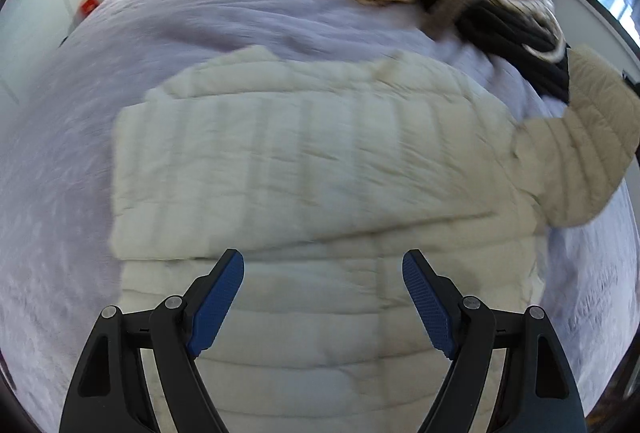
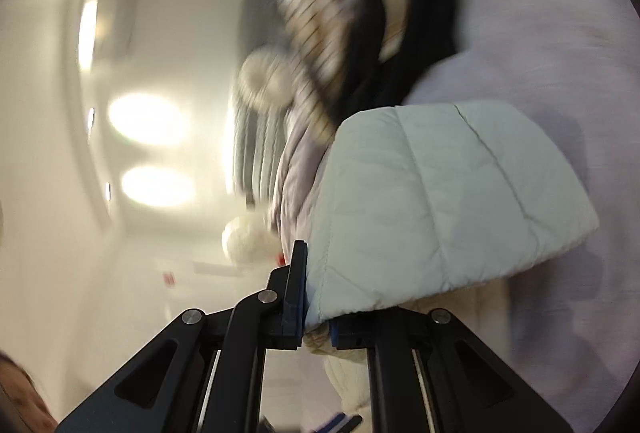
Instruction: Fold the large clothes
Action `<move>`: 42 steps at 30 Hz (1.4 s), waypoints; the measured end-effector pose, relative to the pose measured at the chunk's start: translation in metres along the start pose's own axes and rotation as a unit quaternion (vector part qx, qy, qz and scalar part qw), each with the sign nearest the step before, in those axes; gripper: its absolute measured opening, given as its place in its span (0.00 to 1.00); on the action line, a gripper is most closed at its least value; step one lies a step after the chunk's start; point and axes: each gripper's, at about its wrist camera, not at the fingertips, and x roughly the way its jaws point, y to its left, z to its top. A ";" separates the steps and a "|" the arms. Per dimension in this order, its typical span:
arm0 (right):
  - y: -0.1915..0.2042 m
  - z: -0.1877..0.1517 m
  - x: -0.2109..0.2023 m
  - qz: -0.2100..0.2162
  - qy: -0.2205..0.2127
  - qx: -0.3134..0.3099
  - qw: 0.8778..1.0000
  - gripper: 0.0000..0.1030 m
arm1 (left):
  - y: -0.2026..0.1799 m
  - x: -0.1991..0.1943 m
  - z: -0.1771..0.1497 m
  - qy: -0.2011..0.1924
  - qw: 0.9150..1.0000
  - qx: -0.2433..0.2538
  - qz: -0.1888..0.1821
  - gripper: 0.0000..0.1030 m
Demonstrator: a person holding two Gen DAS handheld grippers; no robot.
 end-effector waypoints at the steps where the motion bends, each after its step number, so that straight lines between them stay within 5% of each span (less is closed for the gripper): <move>1: 0.011 -0.007 0.014 -0.006 0.015 -0.022 1.000 0.10 | 0.010 -0.001 0.001 -0.003 1.000 -0.009 0.003 0.80; 5: 0.062 -0.051 0.097 -0.062 0.101 -0.147 0.982 0.10 | 0.050 -0.006 0.000 -0.011 0.999 -0.041 0.020 0.80; 10: 0.076 -0.123 0.185 -0.137 0.195 -0.247 0.939 0.10 | 0.099 -0.012 -0.007 -0.017 0.996 -0.083 0.040 0.80; 14: 0.054 -0.172 0.231 -0.199 0.242 -0.275 0.909 0.10 | 0.134 -0.012 -0.015 -0.017 0.993 -0.110 0.050 0.80; 20: 0.016 -0.195 0.247 -0.269 0.253 -0.258 0.893 0.13 | 0.161 -0.009 -0.025 -0.017 0.990 -0.131 0.050 0.80; 21: 0.016 -0.195 0.249 -0.275 0.253 -0.257 0.891 0.25 | 0.164 -0.008 -0.024 -0.017 0.990 -0.133 0.047 0.80; 24: 0.019 -0.197 0.246 -0.271 0.247 -0.243 0.898 0.64 | 0.161 -0.006 -0.021 -0.020 0.991 -0.128 0.036 0.80; 40: -0.008 -0.143 0.174 -0.223 0.100 -0.032 0.969 0.64 | 0.137 0.010 0.012 -0.018 0.993 -0.115 -0.028 0.80; 42: -0.016 -0.135 0.174 -0.208 0.086 0.008 0.974 0.57 | 0.140 0.010 0.015 -0.019 0.991 -0.123 -0.038 0.80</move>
